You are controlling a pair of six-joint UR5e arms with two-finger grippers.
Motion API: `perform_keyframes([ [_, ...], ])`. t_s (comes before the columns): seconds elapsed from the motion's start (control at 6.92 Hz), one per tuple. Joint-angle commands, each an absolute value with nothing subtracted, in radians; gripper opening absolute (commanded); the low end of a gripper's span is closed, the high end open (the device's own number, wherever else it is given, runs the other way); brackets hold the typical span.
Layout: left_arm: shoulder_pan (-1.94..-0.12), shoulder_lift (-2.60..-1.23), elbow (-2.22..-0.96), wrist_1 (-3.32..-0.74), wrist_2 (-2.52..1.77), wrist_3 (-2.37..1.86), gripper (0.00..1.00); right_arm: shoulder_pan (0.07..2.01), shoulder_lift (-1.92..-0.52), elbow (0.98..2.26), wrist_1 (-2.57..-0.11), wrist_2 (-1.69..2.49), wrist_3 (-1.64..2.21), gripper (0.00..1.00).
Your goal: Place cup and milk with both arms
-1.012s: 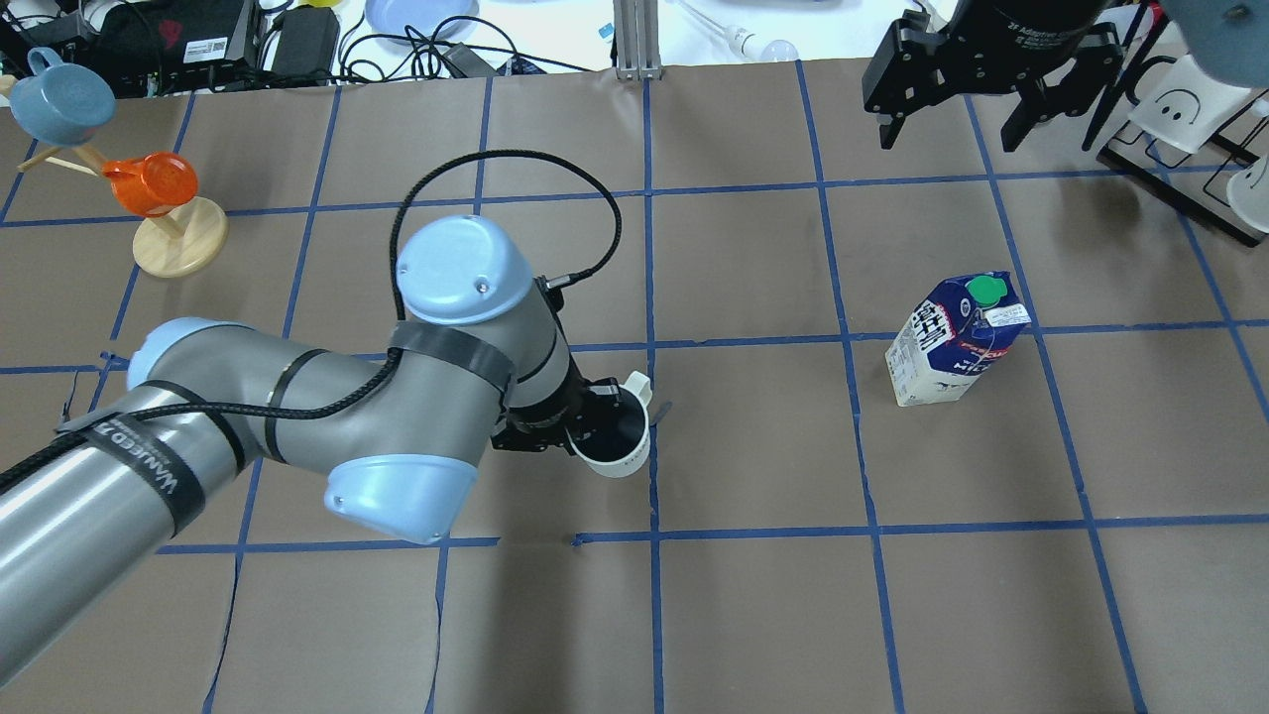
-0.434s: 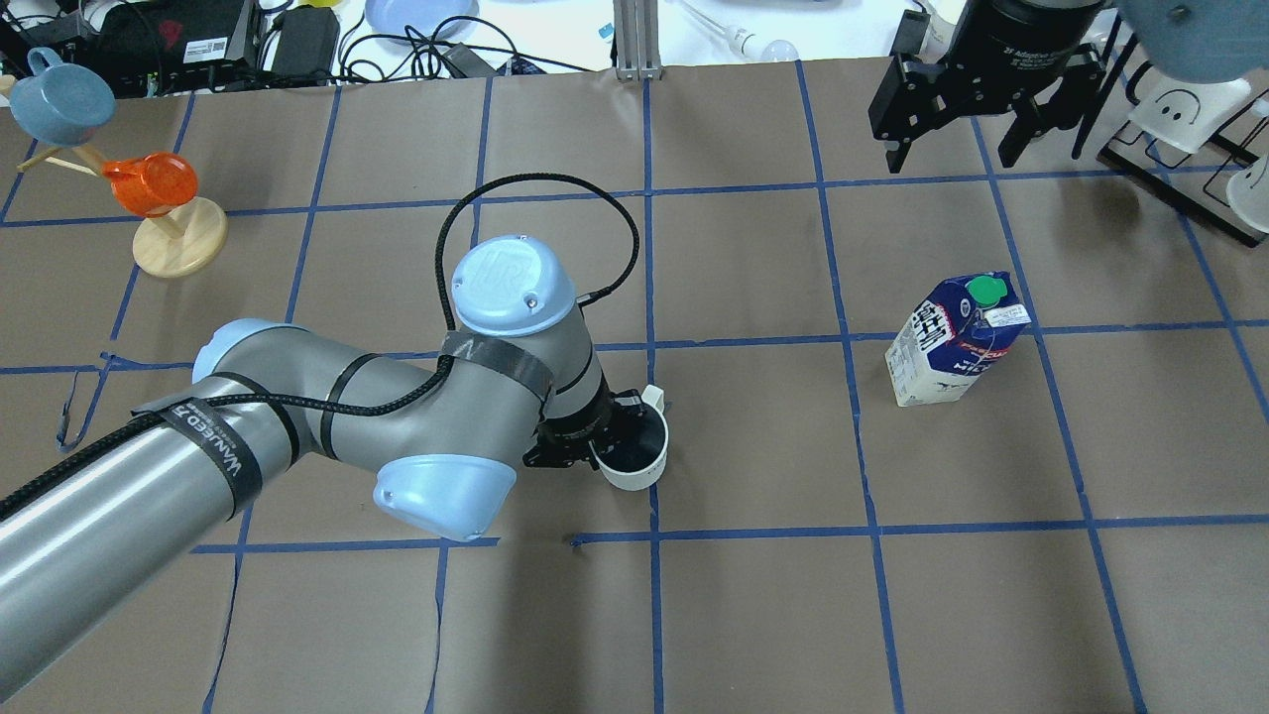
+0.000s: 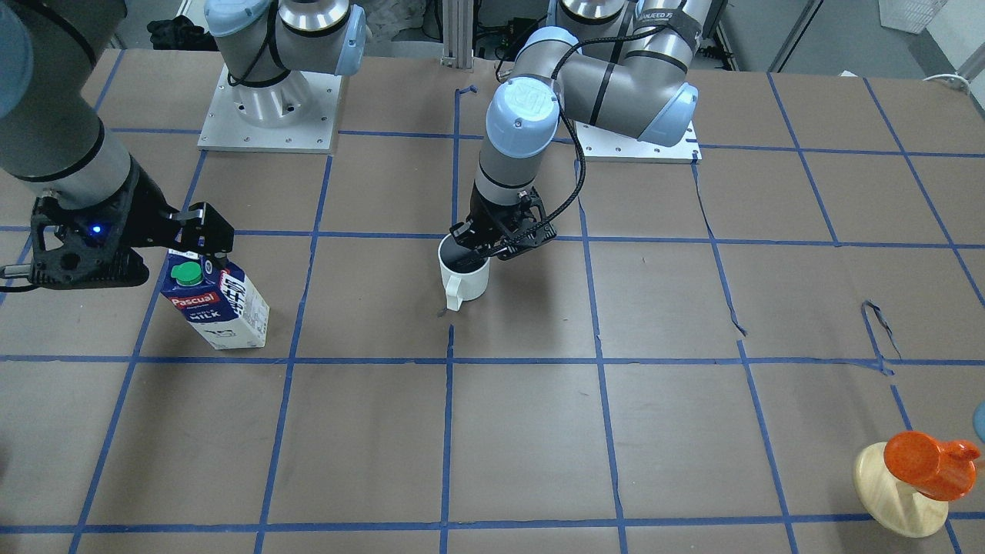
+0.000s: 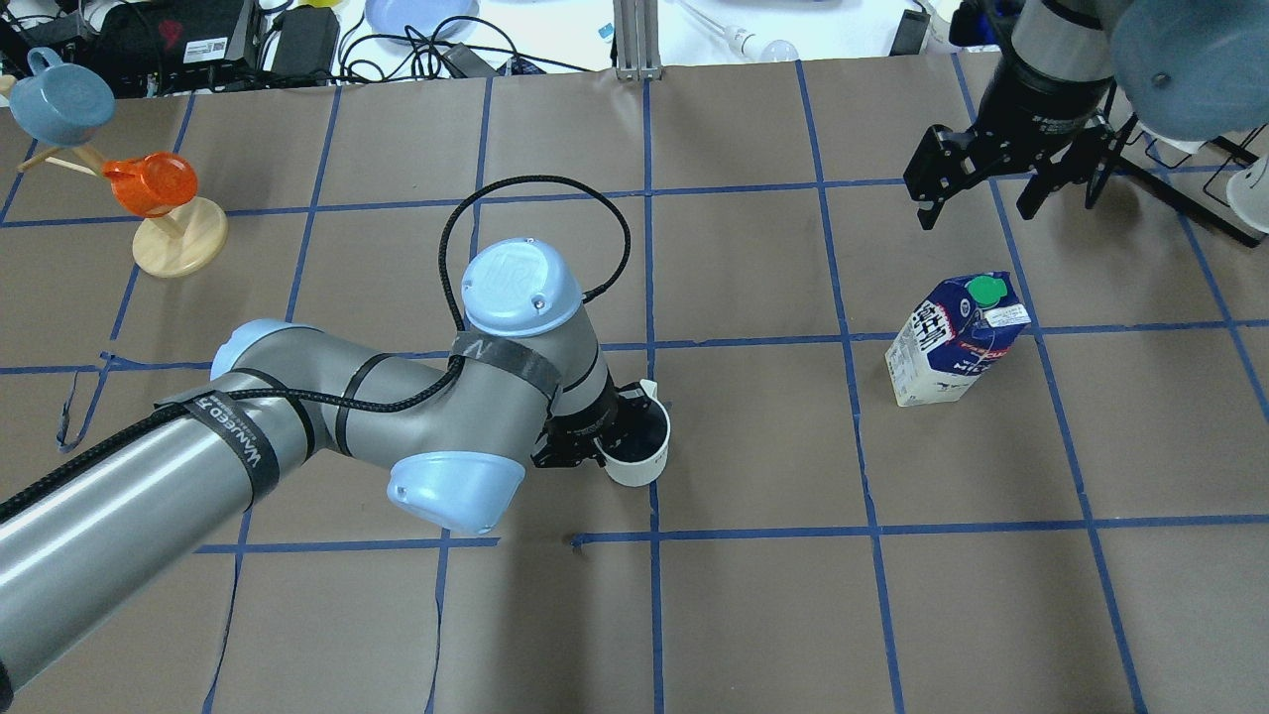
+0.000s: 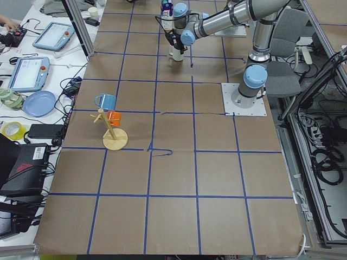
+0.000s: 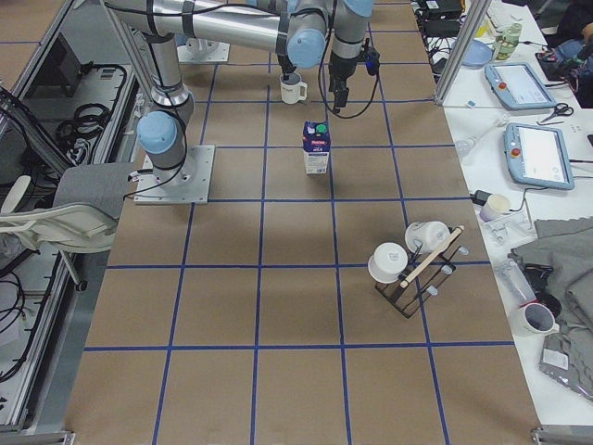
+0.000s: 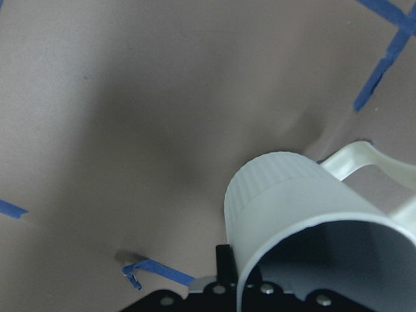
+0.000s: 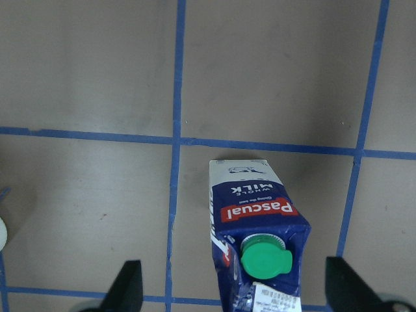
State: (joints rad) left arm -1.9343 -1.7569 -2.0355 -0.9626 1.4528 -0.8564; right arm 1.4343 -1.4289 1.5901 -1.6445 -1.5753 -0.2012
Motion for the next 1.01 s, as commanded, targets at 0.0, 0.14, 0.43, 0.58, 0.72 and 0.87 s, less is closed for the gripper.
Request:
perform_keyframes([
  [0.0, -1.925, -1.729, -2.019, -0.960, 1.453, -0.812, 1.00, 1.390, -1.434, 1.696, -1.675, -1.577, -0.216, 1.00],
  [0.14, -1.913, -1.714, -1.981, -0.977, 1.457, -0.760, 1.00, 1.387, -1.431, 1.718, -1.683, -1.583, -0.221, 1.00],
  [0.43, -1.789, -1.668, -1.904, -1.092, 1.469, -0.489, 1.00, 1.388, -1.425, 1.758, -1.695, -1.583, -0.216, 0.93],
  [0.58, -1.652, -1.636, -1.840, -1.235, 1.463, -0.277, 1.00, 1.388, -1.424, 1.775, -1.727, -1.589, -0.218, 0.83],
  [0.72, -1.526, -1.612, -1.750, -1.406, 1.468, -0.065, 1.00, 1.388, -1.424, 1.785, -1.732, -1.606, -0.219, 0.68],
  [0.87, -1.470, -1.589, -1.650, -1.484, 1.497, 0.078, 1.00, 1.388, -1.424, 1.786, -1.732, -1.606, -0.219, 0.55],
])
